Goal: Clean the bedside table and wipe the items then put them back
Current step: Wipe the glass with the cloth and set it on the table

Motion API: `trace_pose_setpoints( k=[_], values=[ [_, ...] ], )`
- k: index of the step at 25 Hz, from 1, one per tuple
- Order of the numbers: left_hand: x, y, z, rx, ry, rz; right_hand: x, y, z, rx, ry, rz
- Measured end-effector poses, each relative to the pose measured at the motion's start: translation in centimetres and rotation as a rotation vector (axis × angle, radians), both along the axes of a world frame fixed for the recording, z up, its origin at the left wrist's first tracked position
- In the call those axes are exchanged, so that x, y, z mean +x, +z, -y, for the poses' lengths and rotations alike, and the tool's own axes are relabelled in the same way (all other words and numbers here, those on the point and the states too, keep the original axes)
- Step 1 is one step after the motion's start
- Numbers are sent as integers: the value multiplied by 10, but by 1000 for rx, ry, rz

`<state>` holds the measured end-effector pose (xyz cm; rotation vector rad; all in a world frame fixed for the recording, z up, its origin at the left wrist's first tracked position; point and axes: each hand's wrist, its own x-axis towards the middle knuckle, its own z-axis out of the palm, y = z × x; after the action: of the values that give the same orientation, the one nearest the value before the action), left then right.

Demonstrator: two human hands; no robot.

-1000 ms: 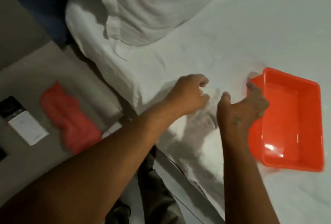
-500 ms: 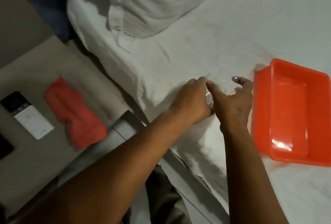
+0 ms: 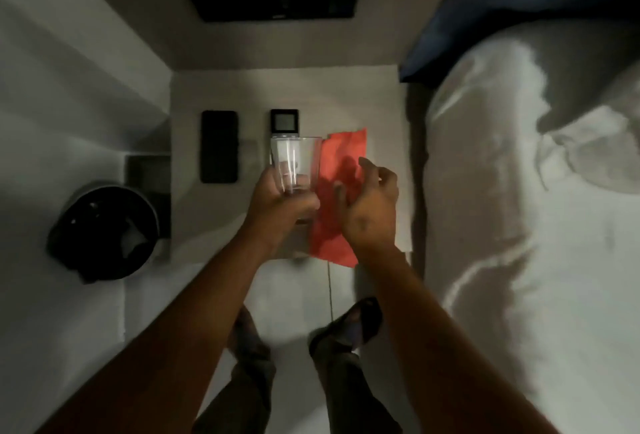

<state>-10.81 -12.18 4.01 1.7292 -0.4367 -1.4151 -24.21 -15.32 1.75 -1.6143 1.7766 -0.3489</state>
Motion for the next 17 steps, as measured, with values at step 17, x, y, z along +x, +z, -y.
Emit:
trace_pose_setpoints(
  k=[17],
  values=[
    [-6, -13, -10, -55, 151, -444, 35, 45, 8, -39, 246, 429]
  ],
)
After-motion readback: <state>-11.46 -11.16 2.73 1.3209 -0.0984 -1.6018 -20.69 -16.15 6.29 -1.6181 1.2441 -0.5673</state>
